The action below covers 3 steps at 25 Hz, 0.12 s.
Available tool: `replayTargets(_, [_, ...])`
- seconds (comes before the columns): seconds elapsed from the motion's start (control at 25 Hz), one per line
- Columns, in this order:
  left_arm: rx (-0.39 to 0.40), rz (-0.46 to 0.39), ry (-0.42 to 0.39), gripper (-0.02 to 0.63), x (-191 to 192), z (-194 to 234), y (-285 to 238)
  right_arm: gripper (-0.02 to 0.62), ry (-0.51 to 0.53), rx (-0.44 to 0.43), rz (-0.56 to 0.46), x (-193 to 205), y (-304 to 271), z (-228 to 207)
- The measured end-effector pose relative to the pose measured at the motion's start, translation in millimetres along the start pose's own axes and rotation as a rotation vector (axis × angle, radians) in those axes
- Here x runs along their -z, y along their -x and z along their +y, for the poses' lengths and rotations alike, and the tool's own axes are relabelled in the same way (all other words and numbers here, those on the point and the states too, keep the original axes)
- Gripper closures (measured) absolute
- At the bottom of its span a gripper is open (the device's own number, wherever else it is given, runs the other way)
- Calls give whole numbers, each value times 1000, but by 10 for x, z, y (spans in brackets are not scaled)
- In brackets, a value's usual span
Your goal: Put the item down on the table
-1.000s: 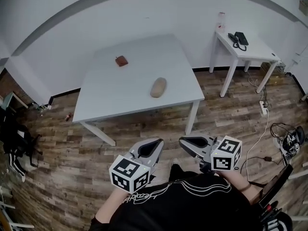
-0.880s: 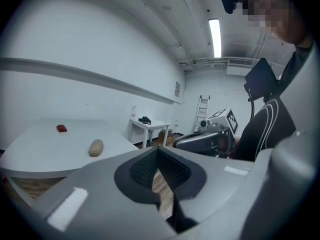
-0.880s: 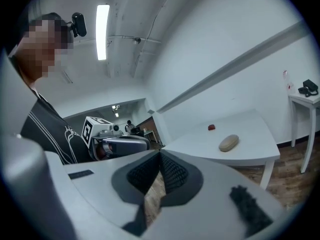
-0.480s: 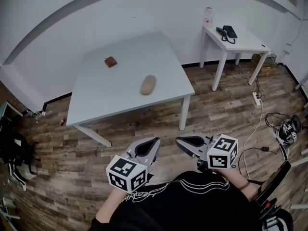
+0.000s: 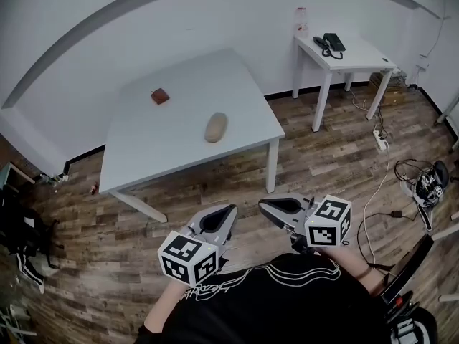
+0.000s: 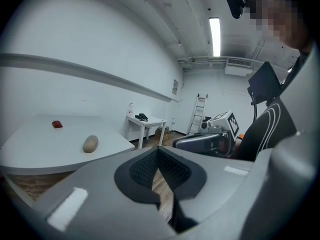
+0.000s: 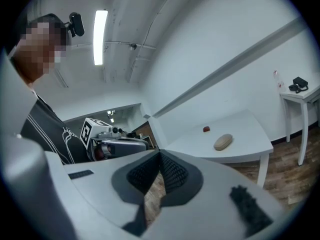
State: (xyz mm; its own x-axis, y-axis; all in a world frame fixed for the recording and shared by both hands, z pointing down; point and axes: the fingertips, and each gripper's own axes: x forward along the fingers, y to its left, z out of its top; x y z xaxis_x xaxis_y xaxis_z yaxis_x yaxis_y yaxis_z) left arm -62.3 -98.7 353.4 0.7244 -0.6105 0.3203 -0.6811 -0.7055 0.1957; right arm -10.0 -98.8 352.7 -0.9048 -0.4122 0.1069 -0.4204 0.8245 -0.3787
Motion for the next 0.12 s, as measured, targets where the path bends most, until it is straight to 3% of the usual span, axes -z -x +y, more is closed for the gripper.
replayTargets(0.12, [-3, 3, 9, 601, 38, -10, 28, 588, -4, 2, 1, 52, 11, 27])
